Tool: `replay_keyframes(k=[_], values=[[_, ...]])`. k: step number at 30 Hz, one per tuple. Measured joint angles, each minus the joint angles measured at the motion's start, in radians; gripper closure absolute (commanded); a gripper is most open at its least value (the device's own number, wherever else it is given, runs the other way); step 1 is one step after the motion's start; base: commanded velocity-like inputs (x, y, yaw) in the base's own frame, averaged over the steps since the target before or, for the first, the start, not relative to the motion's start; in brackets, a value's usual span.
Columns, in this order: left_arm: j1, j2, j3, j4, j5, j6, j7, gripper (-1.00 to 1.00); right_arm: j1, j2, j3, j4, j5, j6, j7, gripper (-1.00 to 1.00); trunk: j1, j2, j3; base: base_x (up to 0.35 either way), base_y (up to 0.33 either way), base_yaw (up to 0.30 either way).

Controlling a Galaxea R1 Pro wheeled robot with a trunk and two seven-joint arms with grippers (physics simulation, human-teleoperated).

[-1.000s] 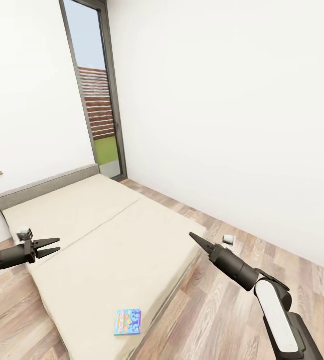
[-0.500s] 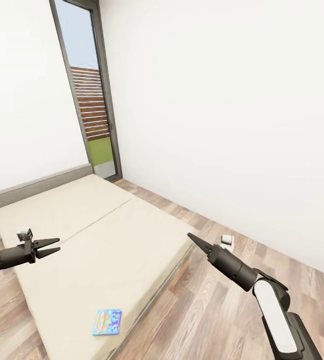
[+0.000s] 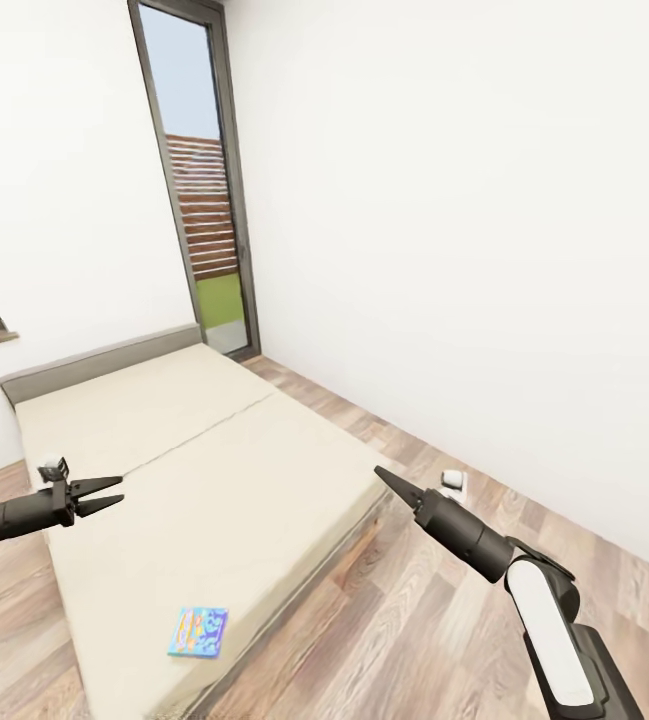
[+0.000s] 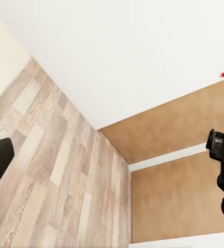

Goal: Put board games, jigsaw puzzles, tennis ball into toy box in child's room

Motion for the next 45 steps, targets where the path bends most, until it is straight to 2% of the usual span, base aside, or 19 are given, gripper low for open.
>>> replay_keyframes(k=[11,23,45], values=[[0.000,0.000,0.000,0.000,0.000,0.000,0.000,-1.00,0.000,0.000,0.001,0.000,0.000,0.000,-0.003,-1.00,0.000,0.000,0.003,0.028,-0.263,0.278],[0.000,0.000,0.000,0.000,-0.001,-0.006,0.000,-1.00,0.000,0.000,0.001,0.000,0.000,0.000,-0.005,-1.00,0.000,0.000,0.007,0.085,-0.118,0.281],[0.001,-0.002,0.001,0.000,-0.001,-0.006,-0.001,-1.00,0.000,0.000,0.003,0.002,0.000,-0.001,-0.011,-1.00,0.000,0.000,0.015,0.140,0.003,0.281]])
